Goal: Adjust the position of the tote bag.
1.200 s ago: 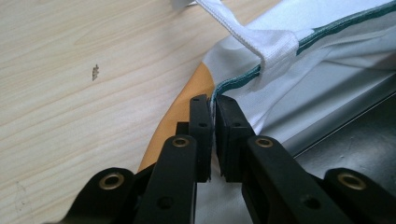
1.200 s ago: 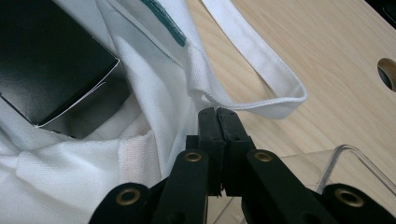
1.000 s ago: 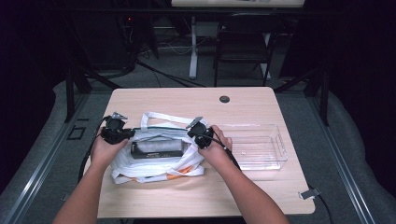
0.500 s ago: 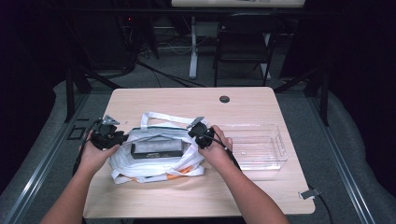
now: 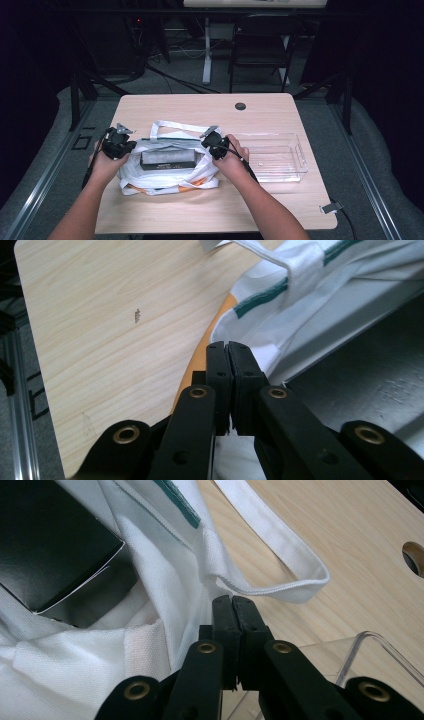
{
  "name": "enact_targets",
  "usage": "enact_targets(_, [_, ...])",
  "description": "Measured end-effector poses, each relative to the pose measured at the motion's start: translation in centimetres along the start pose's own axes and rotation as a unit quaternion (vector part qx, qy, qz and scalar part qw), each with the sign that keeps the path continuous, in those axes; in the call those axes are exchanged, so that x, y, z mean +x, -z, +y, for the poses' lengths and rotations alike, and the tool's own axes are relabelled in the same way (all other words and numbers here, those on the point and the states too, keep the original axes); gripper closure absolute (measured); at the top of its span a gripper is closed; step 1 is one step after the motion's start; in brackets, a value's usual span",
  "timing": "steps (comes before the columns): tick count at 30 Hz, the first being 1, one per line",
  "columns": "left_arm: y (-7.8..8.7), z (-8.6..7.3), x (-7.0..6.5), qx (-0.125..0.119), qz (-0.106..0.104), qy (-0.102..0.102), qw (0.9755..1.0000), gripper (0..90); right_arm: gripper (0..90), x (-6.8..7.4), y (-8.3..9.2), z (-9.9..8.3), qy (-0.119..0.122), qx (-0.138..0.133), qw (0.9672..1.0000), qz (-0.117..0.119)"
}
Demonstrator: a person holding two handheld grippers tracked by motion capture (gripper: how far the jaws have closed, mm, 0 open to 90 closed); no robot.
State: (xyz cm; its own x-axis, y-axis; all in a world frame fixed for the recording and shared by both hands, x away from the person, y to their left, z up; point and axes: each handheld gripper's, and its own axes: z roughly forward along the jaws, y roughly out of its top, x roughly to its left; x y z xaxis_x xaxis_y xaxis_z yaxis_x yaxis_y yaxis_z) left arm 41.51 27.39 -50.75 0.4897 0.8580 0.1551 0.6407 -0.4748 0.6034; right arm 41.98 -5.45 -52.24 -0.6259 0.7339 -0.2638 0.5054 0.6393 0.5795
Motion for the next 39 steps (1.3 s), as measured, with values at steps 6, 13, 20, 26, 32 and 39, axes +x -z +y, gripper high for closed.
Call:
enact_targets(6, [-0.7, 0.0, 0.5, 0.000, 0.004, 0.016, 0.9999, 88.7, 89.5, 0.0, -0.1, -0.1, -0.005, -0.006, 1.0000, 0.001])
enact_targets(13, [-1.2, 0.0, 0.8, 0.000, -0.004, 0.040, 0.9992, 88.7, 89.2, -0.1, 0.1, -0.1, -0.009, -0.010, 0.9999, 0.003])
enact_targets(20, [-1.2, -0.1, 1.1, -0.001, -0.017, 0.052, 0.9985, 88.5, 81.4, -0.6, 0.8, 0.0, -0.024, -0.029, 0.9991, 0.019])
enact_targets(26, [-1.3, -0.2, 1.1, -0.004, -0.021, 0.061, 0.9979, 87.9, 76.6, -0.6, 2.2, 0.5, -0.026, -0.049, 0.9981, 0.028])
enact_targets(32, [-1.2, -0.2, 1.1, 0.000, -0.026, 0.061, 0.9978, 86.6, 69.8, -0.8, 4.5, 0.5, -0.041, -0.088, 0.9946, 0.037])
enact_targets(39, [-1.0, -0.1, 1.0, 0.001, -0.024, 0.058, 0.9980, 84.8, 65.6, -0.1, 7.7, -1.4, -0.029, -0.117, 0.9918, 0.043])
